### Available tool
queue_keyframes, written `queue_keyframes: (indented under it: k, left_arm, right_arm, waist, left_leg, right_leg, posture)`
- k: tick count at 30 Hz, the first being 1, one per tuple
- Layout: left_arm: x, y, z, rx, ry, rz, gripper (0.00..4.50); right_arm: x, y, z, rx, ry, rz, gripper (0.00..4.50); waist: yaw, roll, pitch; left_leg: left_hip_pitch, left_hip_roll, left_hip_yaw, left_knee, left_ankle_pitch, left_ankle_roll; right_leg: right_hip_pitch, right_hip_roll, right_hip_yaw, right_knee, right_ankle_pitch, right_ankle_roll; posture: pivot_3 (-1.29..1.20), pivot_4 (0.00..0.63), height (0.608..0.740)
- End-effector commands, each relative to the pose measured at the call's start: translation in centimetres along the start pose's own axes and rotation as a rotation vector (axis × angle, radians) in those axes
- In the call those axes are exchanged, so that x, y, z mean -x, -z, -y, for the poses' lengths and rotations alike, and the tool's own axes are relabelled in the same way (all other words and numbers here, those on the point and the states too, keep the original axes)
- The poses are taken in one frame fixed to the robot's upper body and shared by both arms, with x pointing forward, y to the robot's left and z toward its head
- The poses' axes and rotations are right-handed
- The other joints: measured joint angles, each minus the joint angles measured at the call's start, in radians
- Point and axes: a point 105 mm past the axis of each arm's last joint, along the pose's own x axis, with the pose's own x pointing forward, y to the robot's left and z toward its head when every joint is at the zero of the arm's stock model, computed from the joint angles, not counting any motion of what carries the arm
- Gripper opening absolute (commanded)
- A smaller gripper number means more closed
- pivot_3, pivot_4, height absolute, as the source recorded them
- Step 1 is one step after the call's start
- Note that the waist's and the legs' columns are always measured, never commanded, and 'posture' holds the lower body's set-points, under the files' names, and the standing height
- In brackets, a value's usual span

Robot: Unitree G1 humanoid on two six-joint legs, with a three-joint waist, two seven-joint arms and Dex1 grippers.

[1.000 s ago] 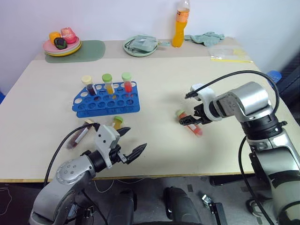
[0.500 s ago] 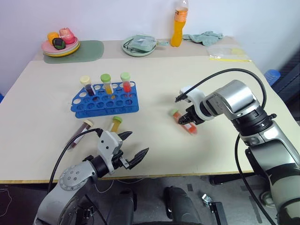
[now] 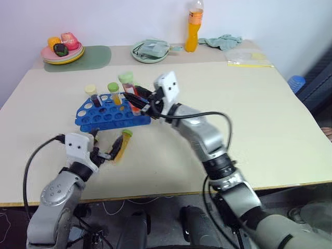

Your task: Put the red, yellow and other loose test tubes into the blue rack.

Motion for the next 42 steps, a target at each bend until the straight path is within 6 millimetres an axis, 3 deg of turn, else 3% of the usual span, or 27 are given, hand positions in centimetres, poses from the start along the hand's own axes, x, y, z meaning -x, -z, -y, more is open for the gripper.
queue_keyframes:
  k: [1, 14, 22, 36, 40, 42]
  left_arm:
    - [0.3, -1.2, -0.3, -0.023, -0.039, 0.045, 4.5]
    - [0.0, -1.3, 0.6, -0.008, -0.018, 0.038, 4.5]
    - [0.1, -0.8, 0.8, 0.003, -0.004, 0.026, 4.5]
    - [0.4, 0.0, 0.4, 0.001, -0.004, 0.008, 4.5]
    - [0.4, -0.1, 0.3, -0.001, -0.004, 0.011, 4.5]
    - [0.3, -0.1, 0.2, -0.001, -0.005, 0.012, 4.5]
  right_arm:
    - [-1.3, -0.6, 0.5, 0.05, 0.05, 0.072, 1.17]
    - [-2.8, 3.1, 1.1, 0.036, 0.124, 0.007, 1.17]
    - [-3.5, 3.8, 0.8, 0.024, 0.123, -0.003, 1.17]
    - [-2.5, 5.5, 0.4, 0.003, 0.12, 0.025, 1.17]
    - [-2.4, 5.3, 0.3, -0.006, 0.108, 0.048, 2.74]
    - [-2.4, 4.9, 0.2, 0.001, 0.105, 0.072, 3.86]
  waist:
    - [0.002, 0.0, 0.0]
    - [-0.006, 0.0, 0.0]
    - [-0.005, 0.001, 0.0]
    - [-0.005, 0.001, 0.0]
    - [-0.005, 0.001, 0.0]
    - [-0.006, 0.001, 0.0]
  left_leg:
    - [0.0, 0.0, 0.0, 0.0, 0.0, 0.0]
    - [0.0, 0.0, 0.0, -0.001, 0.0, 0.0]
    - [0.0, 0.0, 0.0, -0.001, 0.0, 0.0]
    - [0.0, 0.0, 0.0, -0.001, 0.0, 0.0]
    - [0.0, 0.0, 0.0, -0.001, 0.0, 0.0]
    - [0.0, 0.0, 0.0, -0.001, 0.0, 0.0]
  right_leg:
    - [0.0, -0.001, 0.0, 0.0, 0.0, 0.0]
    - [-0.001, 0.001, 0.0, 0.0, 0.0, 0.0]
    - [-0.001, 0.001, 0.0, 0.001, 0.0, 0.0]
    - [-0.001, 0.001, 0.0, 0.001, 0.0, 0.0]
    - [-0.001, 0.001, 0.0, 0.001, 0.0, 0.0]
    - [-0.001, 0.001, 0.0, 0.001, 0.0, 0.0]
  posture:
    - [0.0, 0.15, 0.74]
    - [0.0, 0.15, 0.74]
    - [0.0, 0.15, 0.74]
    - [0.0, 0.15, 0.74]
    - [0.0, 0.15, 0.74]
    - [0.0, 0.15, 0.74]
